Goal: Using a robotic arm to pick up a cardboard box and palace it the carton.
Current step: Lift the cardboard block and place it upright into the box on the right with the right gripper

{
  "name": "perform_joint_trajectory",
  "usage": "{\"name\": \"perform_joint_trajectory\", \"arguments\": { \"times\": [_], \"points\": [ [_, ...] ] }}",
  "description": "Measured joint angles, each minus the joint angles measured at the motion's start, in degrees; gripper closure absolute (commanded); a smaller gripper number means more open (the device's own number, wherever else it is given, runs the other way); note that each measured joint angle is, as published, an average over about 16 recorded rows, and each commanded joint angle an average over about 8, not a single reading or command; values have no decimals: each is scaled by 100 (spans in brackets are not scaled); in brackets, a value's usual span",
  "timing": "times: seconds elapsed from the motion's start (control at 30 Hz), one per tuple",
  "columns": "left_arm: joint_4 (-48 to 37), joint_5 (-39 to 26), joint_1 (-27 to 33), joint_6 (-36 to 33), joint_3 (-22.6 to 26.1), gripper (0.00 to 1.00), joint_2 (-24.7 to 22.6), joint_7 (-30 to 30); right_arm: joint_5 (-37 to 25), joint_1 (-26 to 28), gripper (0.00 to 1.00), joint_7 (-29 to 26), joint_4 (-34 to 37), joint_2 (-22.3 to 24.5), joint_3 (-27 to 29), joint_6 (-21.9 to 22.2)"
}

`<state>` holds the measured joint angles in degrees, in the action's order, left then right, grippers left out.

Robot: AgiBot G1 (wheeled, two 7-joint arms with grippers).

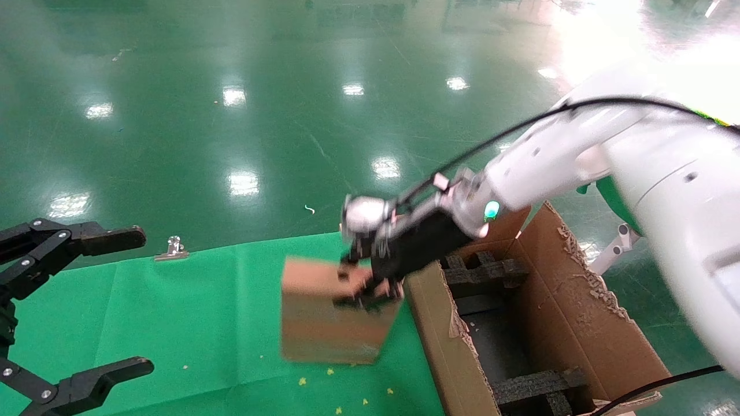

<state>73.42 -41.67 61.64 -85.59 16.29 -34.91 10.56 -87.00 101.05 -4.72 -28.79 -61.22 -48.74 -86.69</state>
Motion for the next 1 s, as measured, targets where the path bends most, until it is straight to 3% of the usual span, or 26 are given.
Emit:
{"name": "perform_joint_trajectory", "arguments": {
  "times": [0.27,0.5,0.77,1.0],
  "points": [
    [-1,2,1,1,3,0,1,-2,294,682,100,-1185,727,391,350,382],
    [-1,4,2,2,6,0,2,-3,44,1397,100,-1865,966,888,328,551],
    [-1,6,3,3,9,0,3,-5,-681,2075,100,-2500,720,1553,-18,344],
    [-1,8,3,4,12,0,4,-6,-1251,2288,100,-3271,53,2185,-351,-35]
  ]
}}
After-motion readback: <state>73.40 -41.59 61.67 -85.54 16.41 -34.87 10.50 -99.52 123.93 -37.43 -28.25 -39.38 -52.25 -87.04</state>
